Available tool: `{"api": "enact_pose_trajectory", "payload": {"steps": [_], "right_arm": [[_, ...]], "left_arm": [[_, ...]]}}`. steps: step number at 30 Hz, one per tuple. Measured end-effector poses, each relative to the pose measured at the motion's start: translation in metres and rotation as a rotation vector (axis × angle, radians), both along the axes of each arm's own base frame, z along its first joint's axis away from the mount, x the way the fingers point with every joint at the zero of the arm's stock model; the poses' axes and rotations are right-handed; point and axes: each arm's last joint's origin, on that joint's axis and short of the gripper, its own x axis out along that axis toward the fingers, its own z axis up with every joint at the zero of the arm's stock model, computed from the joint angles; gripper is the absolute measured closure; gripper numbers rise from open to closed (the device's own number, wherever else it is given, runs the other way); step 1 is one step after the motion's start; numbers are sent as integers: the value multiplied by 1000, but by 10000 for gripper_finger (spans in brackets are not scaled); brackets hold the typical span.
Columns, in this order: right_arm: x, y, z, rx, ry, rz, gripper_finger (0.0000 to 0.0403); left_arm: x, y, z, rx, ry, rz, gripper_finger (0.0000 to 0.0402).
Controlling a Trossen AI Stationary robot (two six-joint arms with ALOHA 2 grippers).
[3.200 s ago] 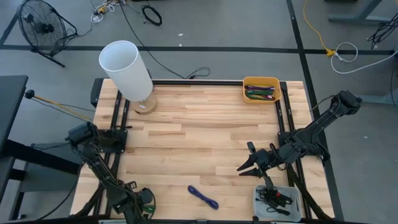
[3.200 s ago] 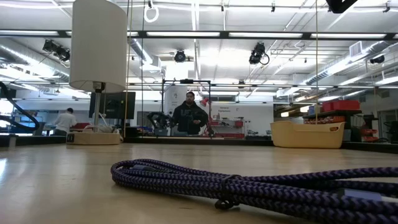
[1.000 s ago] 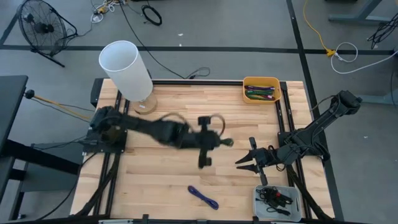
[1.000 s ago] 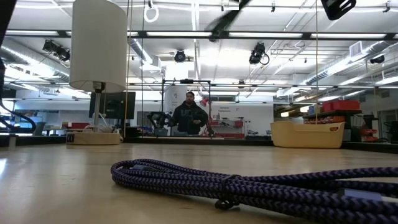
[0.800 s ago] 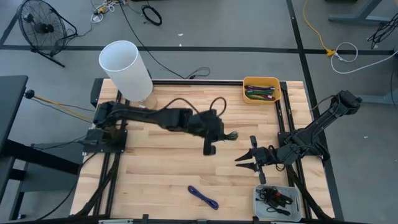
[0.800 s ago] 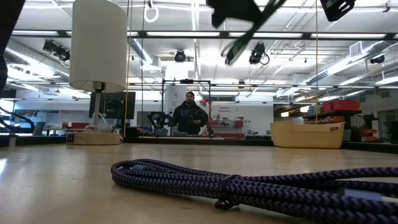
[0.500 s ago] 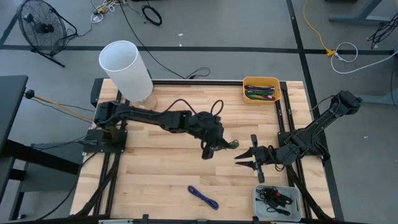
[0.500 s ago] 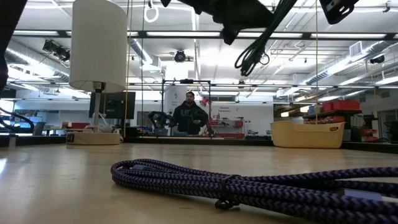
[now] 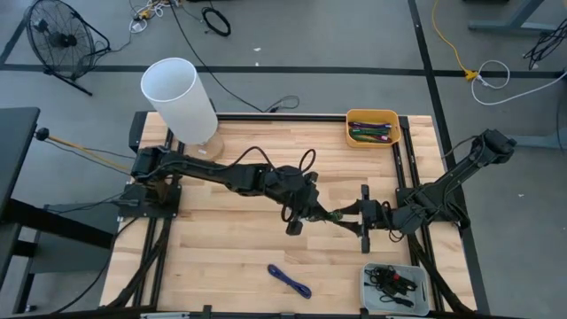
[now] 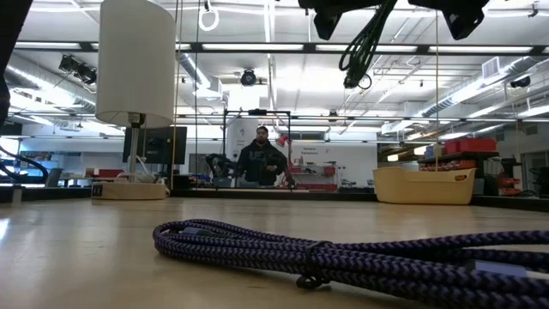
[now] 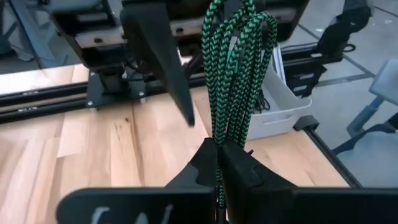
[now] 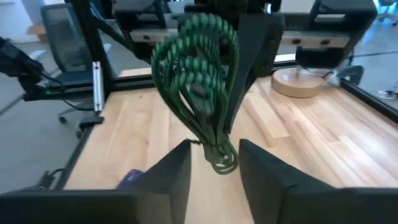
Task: Pick & Place USB Port
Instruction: Put the black and green USB cable into the yellow bin
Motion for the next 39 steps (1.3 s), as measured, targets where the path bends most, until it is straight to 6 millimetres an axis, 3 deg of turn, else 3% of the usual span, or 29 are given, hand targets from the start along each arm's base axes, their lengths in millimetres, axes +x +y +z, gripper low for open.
{"api": "enact_pose_trajectory", "payload": {"steps": [8, 16, 20, 24, 25, 39], "right_arm": [[6, -8, 2, -17, -19, -43, 196], [15, -10, 13, -43, -125, -3, 179], [21, -13, 9, -37, -114, -30, 229], [25, -15, 4, -53, -88, -43, 365], [26, -15, 3, -59, -87, -43, 380], [23, -16, 3, -64, -67, -37, 388]], "left_arm": [[0, 2, 1, 7, -6, 22, 395], [0, 2, 2, 7, -11, 22, 395], [0, 3, 1, 12, -3, 32, 395], [0, 3, 0, 13, 4, 35, 382], [0, 3, 0, 14, 5, 38, 377], [-6, 3, 0, 44, 53, 9, 354]]}}
